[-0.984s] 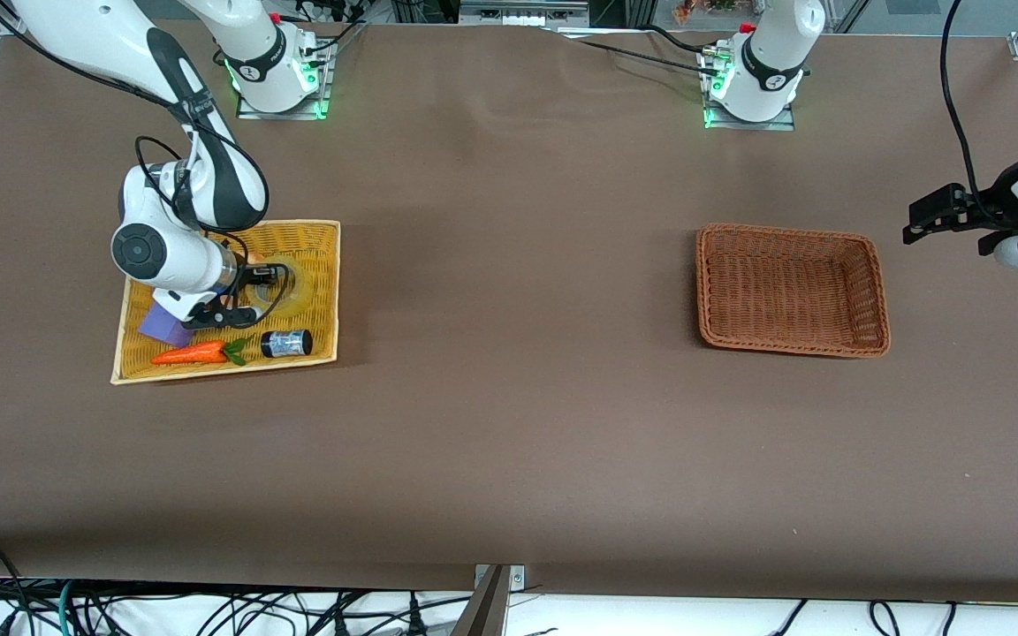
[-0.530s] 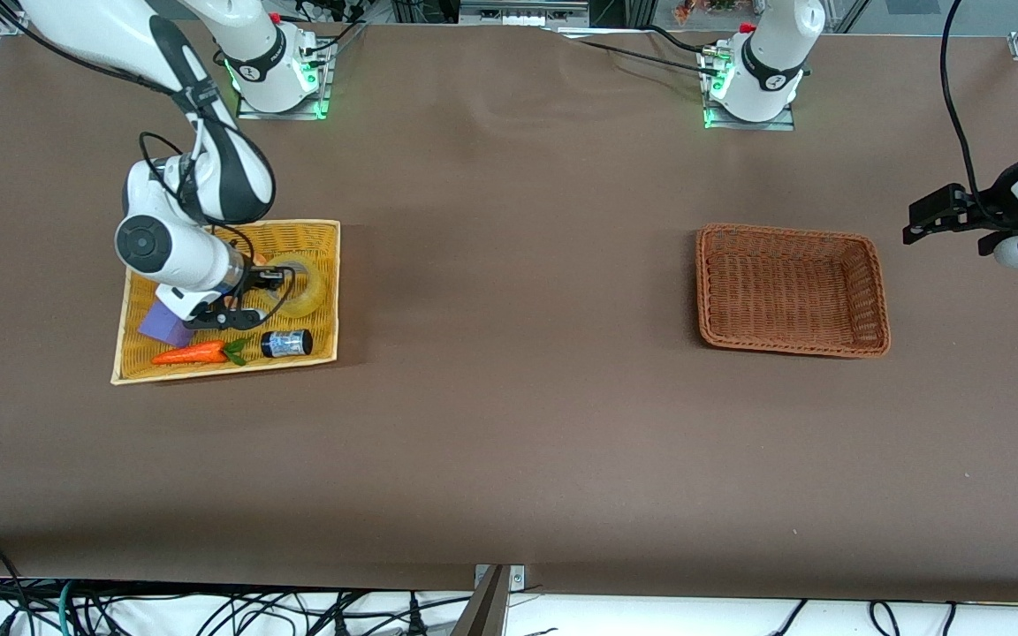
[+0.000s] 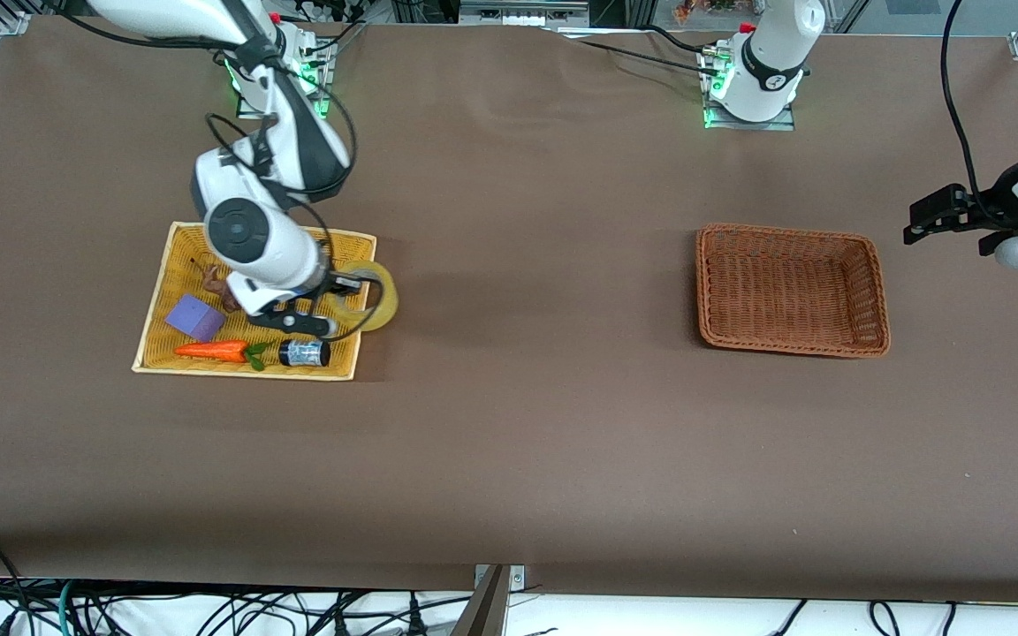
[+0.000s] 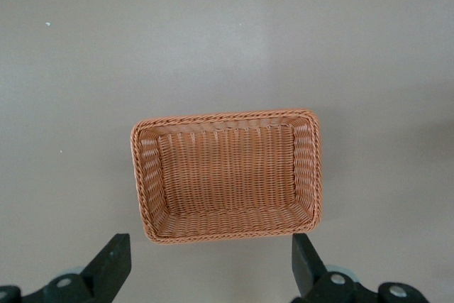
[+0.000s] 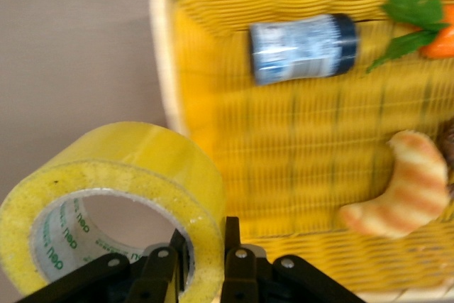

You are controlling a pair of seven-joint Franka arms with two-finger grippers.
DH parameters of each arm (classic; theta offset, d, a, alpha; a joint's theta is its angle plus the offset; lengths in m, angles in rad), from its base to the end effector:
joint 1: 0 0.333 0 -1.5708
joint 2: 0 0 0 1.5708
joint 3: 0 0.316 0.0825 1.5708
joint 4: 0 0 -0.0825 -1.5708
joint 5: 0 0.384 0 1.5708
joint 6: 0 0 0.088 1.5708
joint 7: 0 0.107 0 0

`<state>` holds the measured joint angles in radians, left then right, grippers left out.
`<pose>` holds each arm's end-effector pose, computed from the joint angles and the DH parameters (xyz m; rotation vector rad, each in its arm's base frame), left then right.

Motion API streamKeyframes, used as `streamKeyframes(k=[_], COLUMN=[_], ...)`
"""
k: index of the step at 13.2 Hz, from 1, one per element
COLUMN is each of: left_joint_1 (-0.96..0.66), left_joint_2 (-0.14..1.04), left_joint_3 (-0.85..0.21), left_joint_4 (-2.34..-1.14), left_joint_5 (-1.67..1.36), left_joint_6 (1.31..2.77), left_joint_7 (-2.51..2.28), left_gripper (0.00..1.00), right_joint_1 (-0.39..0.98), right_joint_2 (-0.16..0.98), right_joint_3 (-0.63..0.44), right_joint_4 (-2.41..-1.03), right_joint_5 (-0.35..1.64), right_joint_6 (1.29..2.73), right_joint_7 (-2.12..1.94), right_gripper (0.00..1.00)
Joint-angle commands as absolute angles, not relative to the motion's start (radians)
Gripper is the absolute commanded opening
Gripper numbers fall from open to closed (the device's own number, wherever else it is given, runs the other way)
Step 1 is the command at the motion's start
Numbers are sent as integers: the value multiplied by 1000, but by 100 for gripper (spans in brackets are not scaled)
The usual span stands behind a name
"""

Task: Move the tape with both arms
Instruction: 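Grasp the tape roll and carry it toward the table middle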

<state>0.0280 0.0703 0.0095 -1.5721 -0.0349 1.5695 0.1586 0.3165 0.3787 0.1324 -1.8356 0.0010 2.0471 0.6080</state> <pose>0.5731 0.0176 0.5842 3.0930 -0.1856 -0.1073 0.5599 0.2644 0.3134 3.0811 -0.2546 -0.2587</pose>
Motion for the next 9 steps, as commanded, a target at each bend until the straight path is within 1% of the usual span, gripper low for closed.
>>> streamKeyframes(k=[1, 5, 7, 9], left_joint_1=[31, 31, 31, 31], left_joint_2=[77, 77, 77, 77], left_joint_3=[6, 6, 6, 6], left_joint_4=[-1554, -1554, -1554, -1554], left_joint_5=[-15, -15, -15, -15], left_joint_6=[1568, 1568, 1568, 1568], left_joint_7=[156, 156, 156, 156], left_gripper=[100, 100, 100, 100], right_joint_1=[403, 547, 612, 643], right_joint_2=[472, 668, 736, 756], right_joint_3=[132, 132, 130, 132], right_joint_4=[-1672, -1482, -1421, -1417], right_joint_5=[43, 86, 103, 104], right_joint_6=[1983, 1993, 2070, 2155], right_joint_7=[728, 909, 995, 1058], right_gripper=[0, 0, 0, 0])
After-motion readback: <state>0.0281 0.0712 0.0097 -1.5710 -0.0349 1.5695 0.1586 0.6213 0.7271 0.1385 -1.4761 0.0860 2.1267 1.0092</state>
